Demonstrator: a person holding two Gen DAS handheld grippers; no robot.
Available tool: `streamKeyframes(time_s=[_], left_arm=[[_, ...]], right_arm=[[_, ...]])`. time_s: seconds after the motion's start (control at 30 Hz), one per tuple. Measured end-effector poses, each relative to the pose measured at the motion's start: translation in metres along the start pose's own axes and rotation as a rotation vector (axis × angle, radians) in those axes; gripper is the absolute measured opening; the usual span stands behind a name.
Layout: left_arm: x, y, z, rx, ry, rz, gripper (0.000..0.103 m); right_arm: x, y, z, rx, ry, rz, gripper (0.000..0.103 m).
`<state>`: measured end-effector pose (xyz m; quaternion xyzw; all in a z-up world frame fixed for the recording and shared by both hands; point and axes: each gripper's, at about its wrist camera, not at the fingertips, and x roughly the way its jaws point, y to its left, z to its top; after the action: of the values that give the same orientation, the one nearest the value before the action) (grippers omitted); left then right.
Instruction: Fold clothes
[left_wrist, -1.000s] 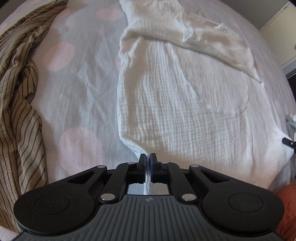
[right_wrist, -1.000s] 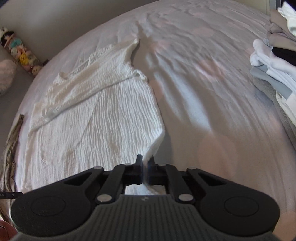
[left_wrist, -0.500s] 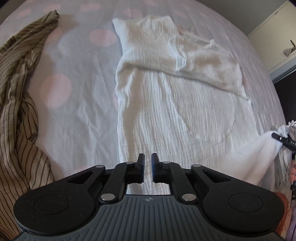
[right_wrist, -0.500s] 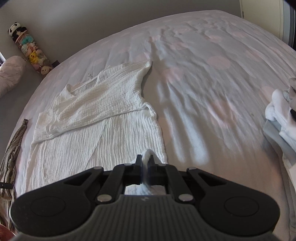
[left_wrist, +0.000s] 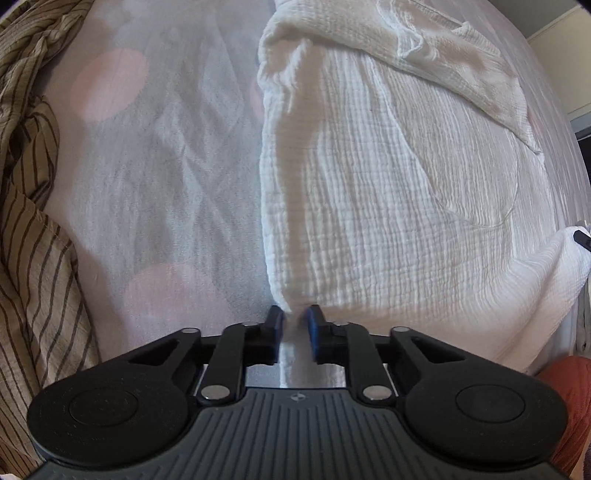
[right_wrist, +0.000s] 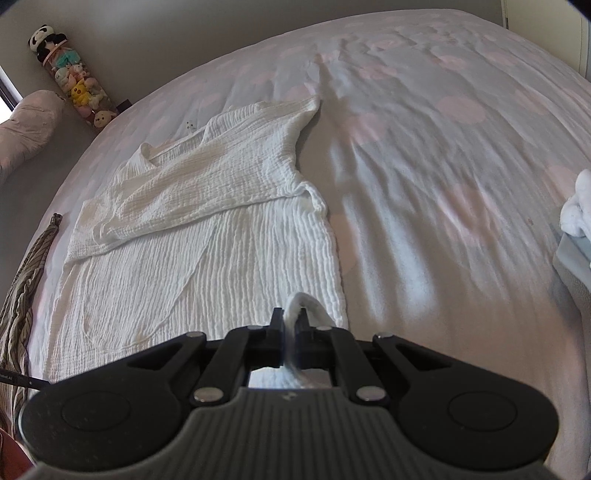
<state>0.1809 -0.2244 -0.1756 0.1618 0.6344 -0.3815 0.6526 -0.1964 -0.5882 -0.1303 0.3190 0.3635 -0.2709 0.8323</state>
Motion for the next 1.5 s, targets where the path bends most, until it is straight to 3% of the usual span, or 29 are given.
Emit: streamKeyframes(time_s=[0.17, 0.3, 0.47, 0.6, 0.7, 0.73, 0.8, 0.83, 0.97, 1.1, 1.3, 1.43, 1.5], left_arm=[[-0.045, 0.007, 0.014, -0.023, -0.185, -0.023, 0.002], [-0.075, 0.015, 0.041, -0.025, -0.300, 0.002, 0.002], [-0.074, 0.012, 0.074, -0.026, -0.373, 0.058, 0.002], [-0.059, -0.002, 0.078, 0.023, -0.391, 0.107, 0.003], [-0.053, -0.016, 0.073, 0.093, -0.396, 0.164, 0.007], [-0.053, -0.020, 0.068, 0.129, -0.404, 0.194, 0.013], [-0.055, -0.029, 0.058, 0.194, -0.416, 0.231, 0.018], [-0.056, -0.033, 0.052, 0.230, -0.420, 0.237, 0.020], [-0.055, -0.056, 0.022, 0.406, -0.388, 0.237, 0.026], [-0.038, -0.090, -0.014, 0.640, -0.316, 0.273, 0.051], [-0.002, -0.124, -0.060, 0.935, -0.185, 0.355, 0.053], [0.026, -0.141, -0.083, 1.093, -0.097, 0.499, 0.056], [0.037, -0.145, -0.092, 1.122, -0.080, 0.557, 0.057]], right_arm=[[-0.012, -0.010, 0.002, 0.007, -0.021, 0.000, 0.006], [-0.019, -0.020, 0.015, 0.067, -0.066, 0.013, 0.006], [-0.006, -0.012, 0.036, 0.066, -0.116, 0.026, 0.006], [0.015, 0.005, 0.042, -0.029, -0.106, -0.028, 0.007], [0.021, 0.013, 0.039, -0.101, -0.099, -0.085, 0.017], [0.021, 0.015, 0.038, -0.126, -0.102, -0.107, 0.029], [0.016, 0.020, 0.035, -0.193, -0.115, -0.152, 0.039], [0.012, 0.022, 0.033, -0.231, -0.122, -0.176, 0.039], [-0.004, 0.037, 0.016, -0.414, -0.142, -0.242, 0.045], [-0.013, 0.054, -0.013, -0.593, -0.075, -0.201, 0.047], [-0.010, 0.069, -0.062, -0.789, 0.053, -0.115, 0.048], [-0.001, 0.083, -0.087, -0.909, 0.098, -0.067, 0.068], [0.005, 0.090, -0.096, -0.978, 0.119, -0.066, 0.070]])
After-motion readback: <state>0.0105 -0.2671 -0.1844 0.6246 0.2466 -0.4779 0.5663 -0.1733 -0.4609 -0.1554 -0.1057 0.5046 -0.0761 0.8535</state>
